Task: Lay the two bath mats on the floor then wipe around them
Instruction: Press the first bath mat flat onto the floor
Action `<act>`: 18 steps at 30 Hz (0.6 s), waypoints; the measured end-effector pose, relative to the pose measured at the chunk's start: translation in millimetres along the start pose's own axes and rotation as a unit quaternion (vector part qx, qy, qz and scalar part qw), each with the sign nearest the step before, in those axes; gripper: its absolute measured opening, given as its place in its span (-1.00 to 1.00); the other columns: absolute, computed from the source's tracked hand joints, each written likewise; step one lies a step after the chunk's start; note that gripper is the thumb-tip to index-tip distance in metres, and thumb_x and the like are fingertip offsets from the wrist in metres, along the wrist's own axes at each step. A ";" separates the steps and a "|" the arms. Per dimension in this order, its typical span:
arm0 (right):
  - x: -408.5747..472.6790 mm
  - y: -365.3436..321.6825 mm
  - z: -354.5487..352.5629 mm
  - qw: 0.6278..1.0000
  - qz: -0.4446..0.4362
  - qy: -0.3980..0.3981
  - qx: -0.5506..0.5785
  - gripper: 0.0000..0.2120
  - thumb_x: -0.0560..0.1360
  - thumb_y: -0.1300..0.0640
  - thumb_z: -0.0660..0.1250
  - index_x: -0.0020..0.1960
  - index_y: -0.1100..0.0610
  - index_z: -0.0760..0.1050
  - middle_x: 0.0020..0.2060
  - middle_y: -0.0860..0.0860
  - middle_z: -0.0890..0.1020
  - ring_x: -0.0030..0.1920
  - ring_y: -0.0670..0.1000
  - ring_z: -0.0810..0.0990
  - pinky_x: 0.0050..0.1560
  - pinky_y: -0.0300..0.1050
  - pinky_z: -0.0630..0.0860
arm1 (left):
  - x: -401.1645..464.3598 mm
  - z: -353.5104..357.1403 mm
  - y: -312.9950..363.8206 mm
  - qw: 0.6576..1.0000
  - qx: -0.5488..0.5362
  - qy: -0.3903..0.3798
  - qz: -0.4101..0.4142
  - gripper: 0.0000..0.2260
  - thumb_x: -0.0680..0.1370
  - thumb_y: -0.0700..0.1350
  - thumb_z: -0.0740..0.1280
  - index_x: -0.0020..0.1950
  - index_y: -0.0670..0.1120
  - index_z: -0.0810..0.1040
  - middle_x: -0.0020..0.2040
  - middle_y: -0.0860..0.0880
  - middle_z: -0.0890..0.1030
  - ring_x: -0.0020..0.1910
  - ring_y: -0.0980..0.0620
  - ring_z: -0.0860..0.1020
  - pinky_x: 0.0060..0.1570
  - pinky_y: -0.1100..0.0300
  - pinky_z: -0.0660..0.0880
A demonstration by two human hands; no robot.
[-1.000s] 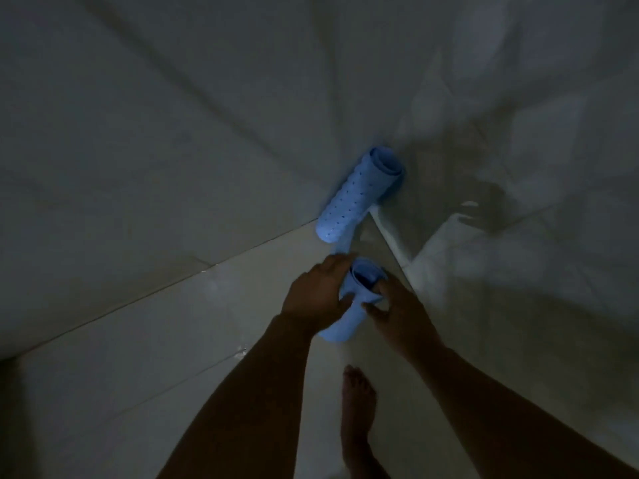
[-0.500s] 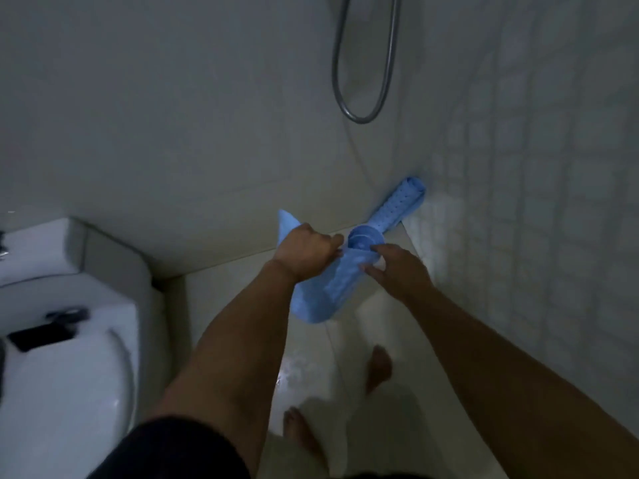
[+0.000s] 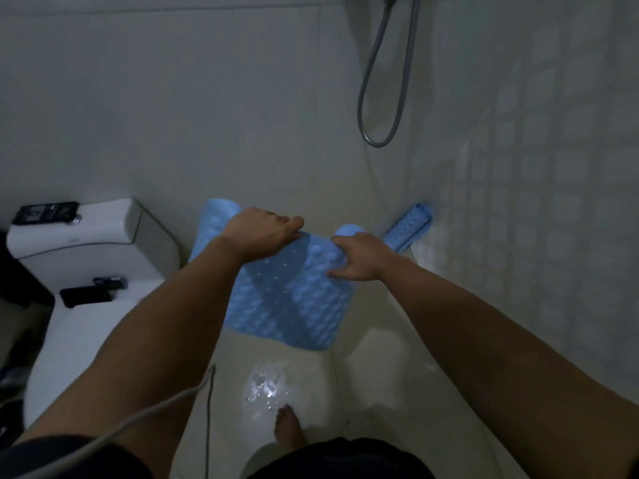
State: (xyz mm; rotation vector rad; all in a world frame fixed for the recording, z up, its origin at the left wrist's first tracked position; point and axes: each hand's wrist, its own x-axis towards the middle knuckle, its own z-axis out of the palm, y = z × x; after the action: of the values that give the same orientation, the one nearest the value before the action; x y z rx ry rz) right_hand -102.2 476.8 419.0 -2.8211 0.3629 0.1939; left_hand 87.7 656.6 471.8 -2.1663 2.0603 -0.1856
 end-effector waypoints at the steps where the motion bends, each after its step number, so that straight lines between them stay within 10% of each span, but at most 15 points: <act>1: -4.9 3.0 -0.5 0.999 0.012 -0.025 0.030 -0.48 0.39 -0.28 0.43 0.18 0.04 0.51 0.01 0.05 0.68 0.05 0.14 0.62 0.03 -0.02 0.49 | -2.4 -0.7 2.8 1.000 0.003 -0.001 -0.002 -0.68 0.74 0.14 0.03 0.25 -0.06 0.39 0.01 -0.12 0.67 -0.07 -0.23 0.65 -0.28 0.04 0.34; 9: -66.1 72.7 80.6 0.966 0.142 -0.209 0.052 -0.77 0.45 0.09 0.39 0.08 0.13 0.59 -0.01 0.05 0.68 0.00 0.10 0.67 -0.08 -0.12 0.52 | -25.2 32.5 56.8 0.998 -0.039 0.015 -0.040 -0.70 0.72 0.14 0.07 0.17 -0.06 0.40 -0.12 -0.16 0.67 -0.23 -0.27 0.65 -0.37 0.04 0.33; 18: -131.4 117.4 215.2 0.951 0.197 -0.213 0.107 -0.53 0.61 -0.12 0.20 0.40 0.12 0.52 0.31 0.13 0.61 0.32 0.19 0.56 0.30 0.01 0.46 | -83.9 163.0 109.9 0.981 -0.135 -0.004 -0.139 -0.75 0.62 0.15 0.11 0.02 -0.01 0.36 -0.37 -0.07 0.61 -0.52 -0.16 0.56 -0.56 0.16 0.41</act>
State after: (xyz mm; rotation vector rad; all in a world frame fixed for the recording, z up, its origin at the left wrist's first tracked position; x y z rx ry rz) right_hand -280.0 462.5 205.6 -2.3788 0.7853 0.7794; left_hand 6.5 738.4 291.8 -2.6069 1.8630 0.0789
